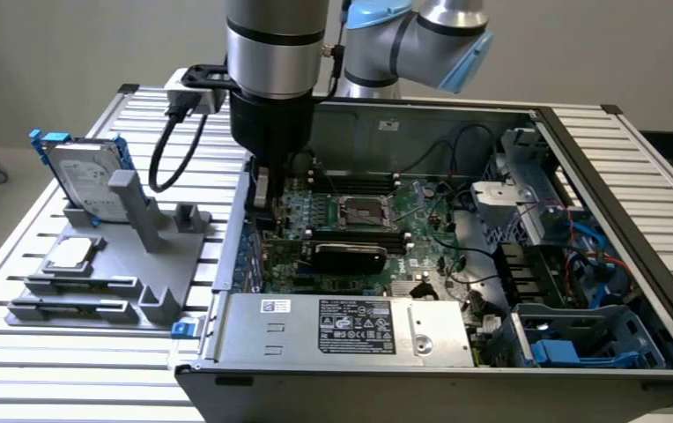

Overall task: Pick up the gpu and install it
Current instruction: 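Press down on the gpu until it lock into place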

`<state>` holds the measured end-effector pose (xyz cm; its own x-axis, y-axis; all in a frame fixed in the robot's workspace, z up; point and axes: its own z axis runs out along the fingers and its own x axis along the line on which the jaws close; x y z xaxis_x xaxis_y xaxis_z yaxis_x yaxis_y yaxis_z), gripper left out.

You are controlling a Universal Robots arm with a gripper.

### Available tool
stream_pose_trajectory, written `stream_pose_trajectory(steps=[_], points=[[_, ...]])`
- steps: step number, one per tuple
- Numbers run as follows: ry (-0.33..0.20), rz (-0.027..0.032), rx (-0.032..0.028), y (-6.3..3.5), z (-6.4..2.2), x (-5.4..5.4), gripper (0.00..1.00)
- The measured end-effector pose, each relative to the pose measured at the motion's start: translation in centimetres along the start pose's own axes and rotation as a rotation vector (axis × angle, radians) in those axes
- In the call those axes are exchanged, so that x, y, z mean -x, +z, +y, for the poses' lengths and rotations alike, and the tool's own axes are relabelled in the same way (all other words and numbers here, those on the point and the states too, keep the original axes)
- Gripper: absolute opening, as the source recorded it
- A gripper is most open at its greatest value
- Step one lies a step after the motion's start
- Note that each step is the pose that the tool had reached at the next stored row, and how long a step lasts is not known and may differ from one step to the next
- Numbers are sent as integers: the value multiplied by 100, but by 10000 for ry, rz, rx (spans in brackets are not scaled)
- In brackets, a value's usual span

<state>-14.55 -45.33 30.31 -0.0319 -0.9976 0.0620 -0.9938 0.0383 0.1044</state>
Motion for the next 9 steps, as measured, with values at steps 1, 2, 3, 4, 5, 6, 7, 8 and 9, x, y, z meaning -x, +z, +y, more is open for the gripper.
stream_pose_trajectory(steps=[1, 2, 3, 4, 5, 6, 7, 8, 9], points=[[-3, 1, 3, -3, -9, -8, 11], [-2, 0, 5, -5, -18, -16, 11], [-2, 2, 8, -8, -27, -26, 11], [-3, 1, 8, -8, -32, -41, 11], [-2, 1, 8, -6, -34, -61, 11], [1, 0, 8, -5, -34, -80, 11], [16, -1, 10, -4, -35, -96, 11], [54, -5, 12, -3, -35, -103, 11], [120, -14, 15, -3, -35, -103, 11]])
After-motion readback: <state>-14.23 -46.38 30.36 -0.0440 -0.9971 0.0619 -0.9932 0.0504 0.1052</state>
